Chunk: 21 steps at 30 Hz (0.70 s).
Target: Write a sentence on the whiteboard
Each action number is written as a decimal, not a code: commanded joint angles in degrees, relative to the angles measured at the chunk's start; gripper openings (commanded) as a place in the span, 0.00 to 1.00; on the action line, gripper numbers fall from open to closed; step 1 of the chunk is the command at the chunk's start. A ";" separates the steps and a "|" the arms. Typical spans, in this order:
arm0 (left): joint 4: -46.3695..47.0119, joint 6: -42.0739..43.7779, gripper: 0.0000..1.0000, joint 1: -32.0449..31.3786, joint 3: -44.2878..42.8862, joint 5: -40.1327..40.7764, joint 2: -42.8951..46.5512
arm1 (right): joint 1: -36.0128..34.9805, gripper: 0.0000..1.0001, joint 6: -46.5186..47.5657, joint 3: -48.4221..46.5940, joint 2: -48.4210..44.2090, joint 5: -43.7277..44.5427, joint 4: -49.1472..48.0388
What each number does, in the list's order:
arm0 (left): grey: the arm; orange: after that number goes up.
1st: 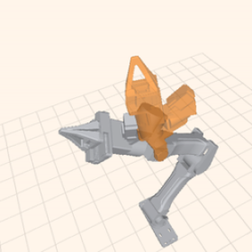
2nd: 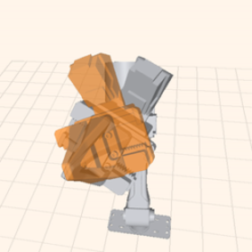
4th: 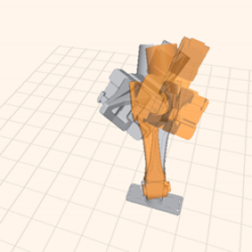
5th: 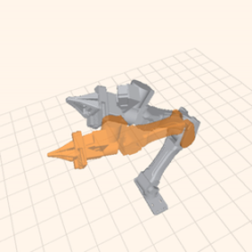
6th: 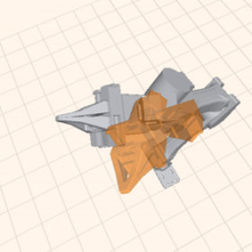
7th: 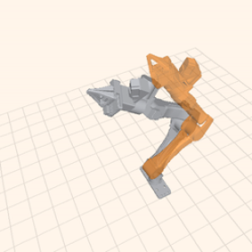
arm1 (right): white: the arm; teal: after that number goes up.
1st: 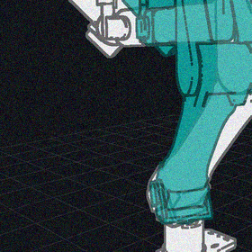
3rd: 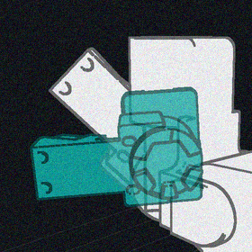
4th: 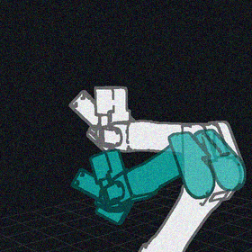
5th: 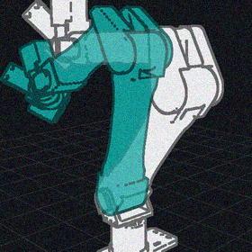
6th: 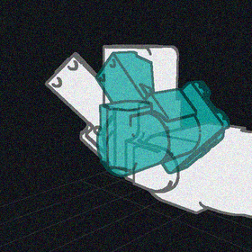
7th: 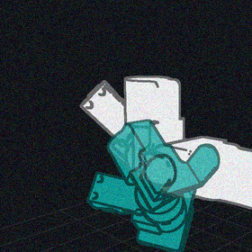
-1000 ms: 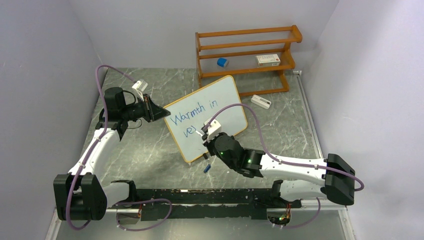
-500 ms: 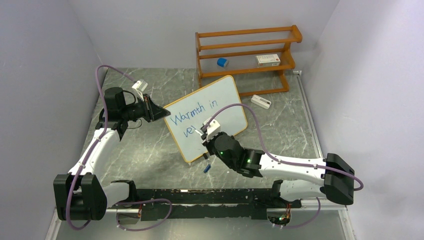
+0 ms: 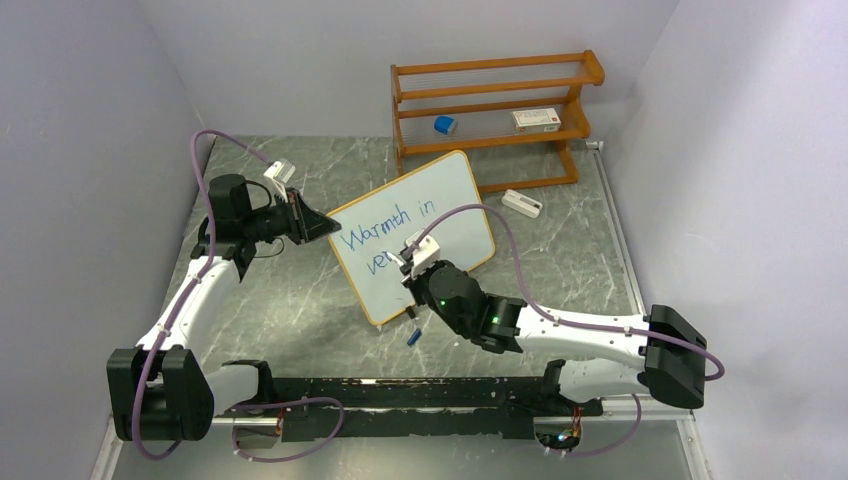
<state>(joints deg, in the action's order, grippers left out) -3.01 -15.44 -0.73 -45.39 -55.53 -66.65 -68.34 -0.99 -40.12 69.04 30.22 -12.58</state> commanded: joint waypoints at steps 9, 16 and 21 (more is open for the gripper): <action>-2.36 2.50 0.05 0.64 0.45 4.71 -0.93 | 1.58 0.00 0.51 -0.59 0.06 2.45 -1.56; -2.49 2.50 0.05 0.64 0.39 4.88 -0.85 | 1.62 0.00 -0.44 0.82 -2.92 1.83 0.66; -2.64 2.56 0.05 0.64 0.39 5.02 -0.89 | 1.62 0.00 -1.06 1.79 -4.61 0.22 1.95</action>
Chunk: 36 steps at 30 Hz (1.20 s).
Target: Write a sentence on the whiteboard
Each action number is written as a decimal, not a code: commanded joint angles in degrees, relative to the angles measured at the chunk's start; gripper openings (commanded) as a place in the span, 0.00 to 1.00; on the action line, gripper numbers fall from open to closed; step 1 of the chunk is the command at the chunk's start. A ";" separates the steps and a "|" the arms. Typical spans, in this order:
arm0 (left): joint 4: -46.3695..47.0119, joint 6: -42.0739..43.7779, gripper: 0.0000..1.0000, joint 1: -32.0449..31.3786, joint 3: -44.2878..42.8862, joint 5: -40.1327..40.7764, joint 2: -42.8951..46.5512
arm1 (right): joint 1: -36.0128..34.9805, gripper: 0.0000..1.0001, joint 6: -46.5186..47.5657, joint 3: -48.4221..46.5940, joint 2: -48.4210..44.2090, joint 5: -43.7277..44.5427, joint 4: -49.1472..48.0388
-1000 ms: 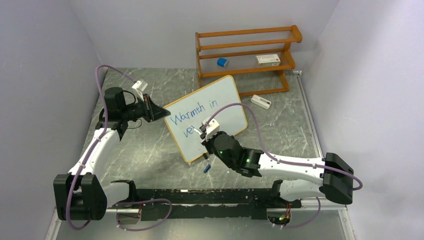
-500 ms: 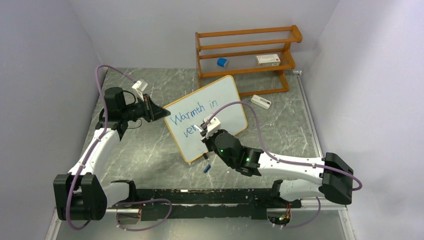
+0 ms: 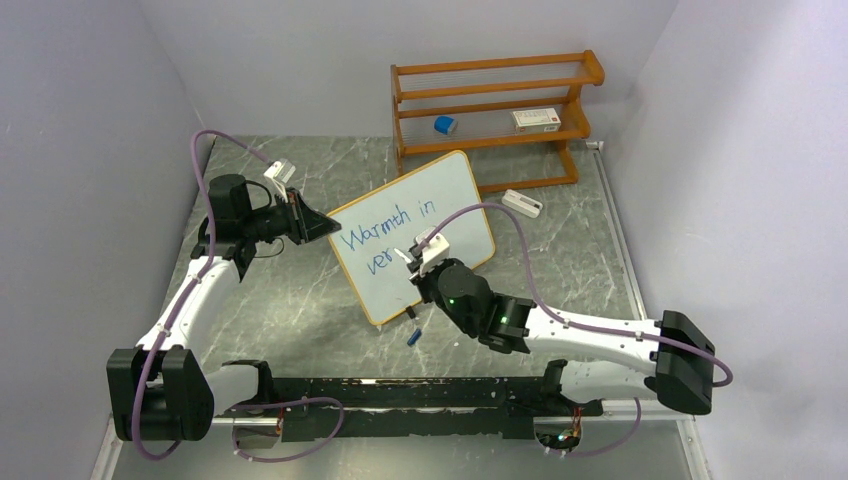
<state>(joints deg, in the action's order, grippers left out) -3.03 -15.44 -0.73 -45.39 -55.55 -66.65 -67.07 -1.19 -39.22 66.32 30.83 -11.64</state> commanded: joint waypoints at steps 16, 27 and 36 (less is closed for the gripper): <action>-2.44 2.51 0.05 0.64 0.49 4.86 -0.85 | 0.40 0.00 -0.14 -0.01 1.98 0.34 -2.00; -2.49 2.47 0.05 0.67 0.47 4.84 -0.71 | 1.00 0.00 0.12 -0.44 2.39 2.30 -2.71; -2.54 2.55 0.05 0.64 0.43 5.02 -0.80 | 1.57 0.00 -0.65 0.03 1.02 2.38 -0.97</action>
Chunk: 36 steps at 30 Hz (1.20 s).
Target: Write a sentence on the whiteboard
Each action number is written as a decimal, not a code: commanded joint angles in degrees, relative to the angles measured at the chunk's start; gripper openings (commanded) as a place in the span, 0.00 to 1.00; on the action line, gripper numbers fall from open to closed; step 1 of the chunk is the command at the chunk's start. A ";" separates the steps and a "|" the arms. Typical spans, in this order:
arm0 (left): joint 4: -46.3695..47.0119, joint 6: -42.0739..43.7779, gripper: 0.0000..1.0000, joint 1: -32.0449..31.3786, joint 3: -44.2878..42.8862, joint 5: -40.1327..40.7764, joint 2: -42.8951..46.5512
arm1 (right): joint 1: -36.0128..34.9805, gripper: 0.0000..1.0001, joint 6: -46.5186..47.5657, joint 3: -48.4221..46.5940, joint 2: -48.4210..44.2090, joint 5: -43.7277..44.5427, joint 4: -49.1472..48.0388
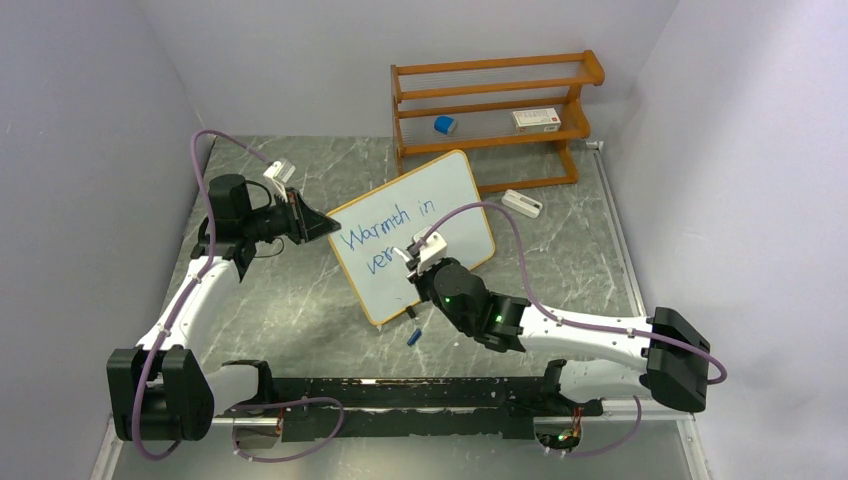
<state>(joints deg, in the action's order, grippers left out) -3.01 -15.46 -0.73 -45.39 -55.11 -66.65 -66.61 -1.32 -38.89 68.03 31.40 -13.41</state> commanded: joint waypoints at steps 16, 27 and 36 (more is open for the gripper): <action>-2.70 2.62 0.05 0.64 0.30 4.69 -1.02 | 1.10 0.00 -1.84 0.37 -2.43 -1.64 5.99; -2.71 2.55 0.05 0.64 0.30 4.59 -1.08 | 1.13 0.00 -0.91 1.57 -2.87 0.48 5.85; -2.79 2.64 0.05 0.64 0.39 4.64 -0.94 | 1.84 0.00 0.63 1.04 -1.67 1.78 2.87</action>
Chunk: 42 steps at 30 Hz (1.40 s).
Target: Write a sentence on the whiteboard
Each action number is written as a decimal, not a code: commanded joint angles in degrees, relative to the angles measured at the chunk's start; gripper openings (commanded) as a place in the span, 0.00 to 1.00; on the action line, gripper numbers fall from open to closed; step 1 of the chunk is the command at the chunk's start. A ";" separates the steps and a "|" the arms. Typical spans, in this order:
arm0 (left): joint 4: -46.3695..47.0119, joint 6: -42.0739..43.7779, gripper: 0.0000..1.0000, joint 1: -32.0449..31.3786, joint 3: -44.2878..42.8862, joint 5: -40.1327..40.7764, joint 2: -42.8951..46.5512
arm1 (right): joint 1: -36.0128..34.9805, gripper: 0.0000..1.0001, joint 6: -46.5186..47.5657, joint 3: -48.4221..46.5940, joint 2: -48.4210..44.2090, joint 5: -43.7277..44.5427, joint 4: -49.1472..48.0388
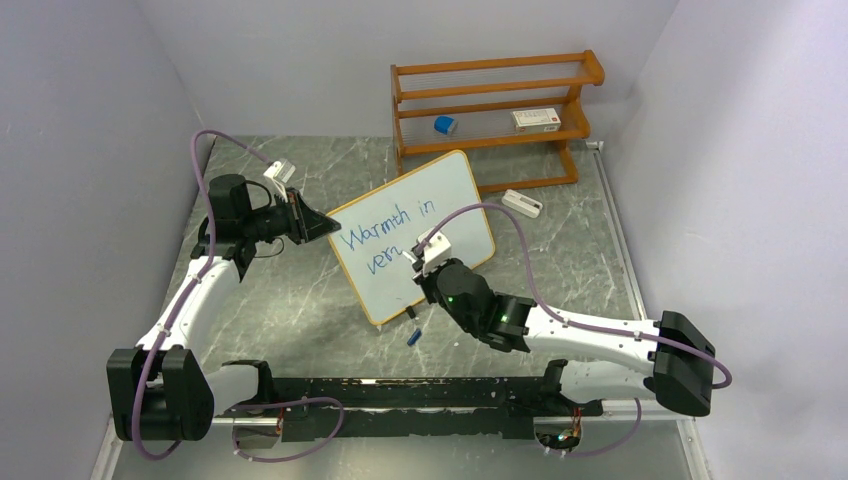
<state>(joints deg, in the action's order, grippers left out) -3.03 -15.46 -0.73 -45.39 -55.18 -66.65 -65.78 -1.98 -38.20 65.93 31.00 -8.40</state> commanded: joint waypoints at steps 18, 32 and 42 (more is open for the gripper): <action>-2.66 2.56 0.05 0.64 0.46 4.47 -0.94 | 1.54 0.00 3.68 -1.48 1.16 1.09 -5.72; -2.65 2.52 0.05 0.64 0.33 4.55 -1.00 | 1.69 0.00 2.52 -1.79 0.66 0.40 -2.07; -2.60 2.49 0.05 0.64 0.35 4.59 -1.02 | 1.67 0.00 -0.97 -2.06 0.34 -1.27 3.54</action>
<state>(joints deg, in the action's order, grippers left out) -3.03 -15.46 -0.73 -45.39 -55.18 -66.65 -64.55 -0.71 -39.44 66.61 30.83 -8.95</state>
